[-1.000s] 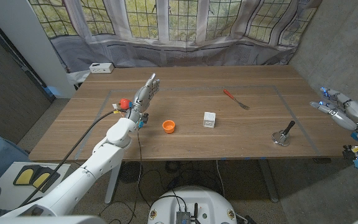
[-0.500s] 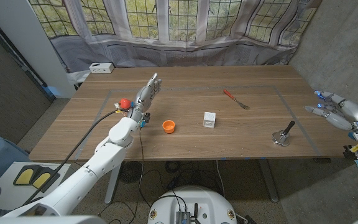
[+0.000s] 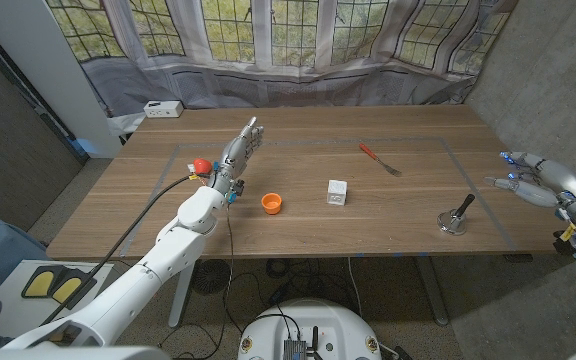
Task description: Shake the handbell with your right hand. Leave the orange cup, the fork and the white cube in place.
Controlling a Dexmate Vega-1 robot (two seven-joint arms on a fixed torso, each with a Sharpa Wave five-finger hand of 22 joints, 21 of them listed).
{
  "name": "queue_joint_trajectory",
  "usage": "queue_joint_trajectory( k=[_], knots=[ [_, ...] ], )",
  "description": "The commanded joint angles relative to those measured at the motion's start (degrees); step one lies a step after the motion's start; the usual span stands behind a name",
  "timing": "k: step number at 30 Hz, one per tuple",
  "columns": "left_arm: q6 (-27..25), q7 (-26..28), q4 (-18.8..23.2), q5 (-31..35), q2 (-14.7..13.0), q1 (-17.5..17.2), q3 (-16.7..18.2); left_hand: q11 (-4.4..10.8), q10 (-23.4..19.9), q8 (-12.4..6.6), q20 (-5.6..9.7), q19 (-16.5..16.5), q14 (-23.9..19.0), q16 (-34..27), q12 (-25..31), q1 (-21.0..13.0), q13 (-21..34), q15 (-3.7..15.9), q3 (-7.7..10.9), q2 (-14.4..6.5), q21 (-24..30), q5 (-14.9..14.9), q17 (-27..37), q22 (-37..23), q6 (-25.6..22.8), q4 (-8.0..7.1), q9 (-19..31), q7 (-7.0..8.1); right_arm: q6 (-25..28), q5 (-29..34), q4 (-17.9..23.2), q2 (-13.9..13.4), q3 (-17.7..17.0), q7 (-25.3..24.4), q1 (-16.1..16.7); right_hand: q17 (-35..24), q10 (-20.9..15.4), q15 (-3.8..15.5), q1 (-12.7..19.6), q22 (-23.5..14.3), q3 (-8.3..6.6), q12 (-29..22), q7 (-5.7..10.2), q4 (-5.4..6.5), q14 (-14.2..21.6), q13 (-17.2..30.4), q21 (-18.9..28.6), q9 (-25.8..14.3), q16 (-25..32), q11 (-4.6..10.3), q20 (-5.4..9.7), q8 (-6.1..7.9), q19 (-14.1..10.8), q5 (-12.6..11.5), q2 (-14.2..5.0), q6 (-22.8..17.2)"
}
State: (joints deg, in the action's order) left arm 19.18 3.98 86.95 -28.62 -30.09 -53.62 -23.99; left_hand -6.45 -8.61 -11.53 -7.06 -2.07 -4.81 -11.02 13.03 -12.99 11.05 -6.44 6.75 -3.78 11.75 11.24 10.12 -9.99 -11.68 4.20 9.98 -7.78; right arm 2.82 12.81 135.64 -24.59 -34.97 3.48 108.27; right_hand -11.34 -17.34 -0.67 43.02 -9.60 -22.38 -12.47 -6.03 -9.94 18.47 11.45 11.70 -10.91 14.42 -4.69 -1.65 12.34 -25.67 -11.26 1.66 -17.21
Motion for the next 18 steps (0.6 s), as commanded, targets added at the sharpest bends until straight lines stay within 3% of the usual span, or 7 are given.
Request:
queue_joint_trajectory(
  k=[1,13,18],
  knots=[
    [0.6,-0.4,-0.2,-0.5,-0.3,-0.1,0.4,0.07,-0.2,0.25,-0.35,0.0,-0.3,0.1,-0.2,-0.3,0.2,-0.35,0.07,-0.2,-0.2,-0.2,0.2,-0.3,-0.5,0.22,0.3,-0.19,7.5,3.7,4.7,-1.3,0.3,3.8,-0.2,-0.1,-0.9,0.49,0.9,-0.2,-0.38,-0.3,0.51,-0.06,1.0,0.0,0.6,-0.2,0.5,0.34,0.06,0.23,-1.0,-0.6,-0.20,-0.6],
    [1.7,-0.6,0.0,-0.8,-0.8,-0.5,1.3,0.11,-0.3,0.30,-0.39,0.0,-0.4,0.1,-0.3,-0.4,0.2,-0.33,0.18,-0.4,-0.3,-0.3,0.2,-0.3,-0.6,0.32,0.3,-0.21,14.2,10.4,8.3,-3.7,3.0,5.8,-1.0,-0.7,-5.6,1.21,2.0,-0.3,0.21,-1.1,0.45,0.70,6.2,0.1,1.4,-0.3,2.5,0.38,0.01,1.30,-5.2,-0.7,-0.14,-5.0],
    [2.1,-1.0,-0.3,-1.1,-0.8,-0.5,1.4,0.04,-0.3,0.31,-0.37,0.1,-0.4,0.1,-0.3,-0.4,0.2,-0.35,0.21,-0.4,-0.3,-0.3,0.2,-0.3,-0.7,0.35,0.3,-0.22,18.7,13.1,10.0,-5.5,4.4,7.8,-1.7,-0.8,-6.2,1.43,2.1,-0.3,0.40,-1.2,1.06,0.79,6.7,0.1,1.3,-0.3,2.7,0.74,0.10,1.53,-5.6,-0.7,-0.08,-5.9]
  ],
)
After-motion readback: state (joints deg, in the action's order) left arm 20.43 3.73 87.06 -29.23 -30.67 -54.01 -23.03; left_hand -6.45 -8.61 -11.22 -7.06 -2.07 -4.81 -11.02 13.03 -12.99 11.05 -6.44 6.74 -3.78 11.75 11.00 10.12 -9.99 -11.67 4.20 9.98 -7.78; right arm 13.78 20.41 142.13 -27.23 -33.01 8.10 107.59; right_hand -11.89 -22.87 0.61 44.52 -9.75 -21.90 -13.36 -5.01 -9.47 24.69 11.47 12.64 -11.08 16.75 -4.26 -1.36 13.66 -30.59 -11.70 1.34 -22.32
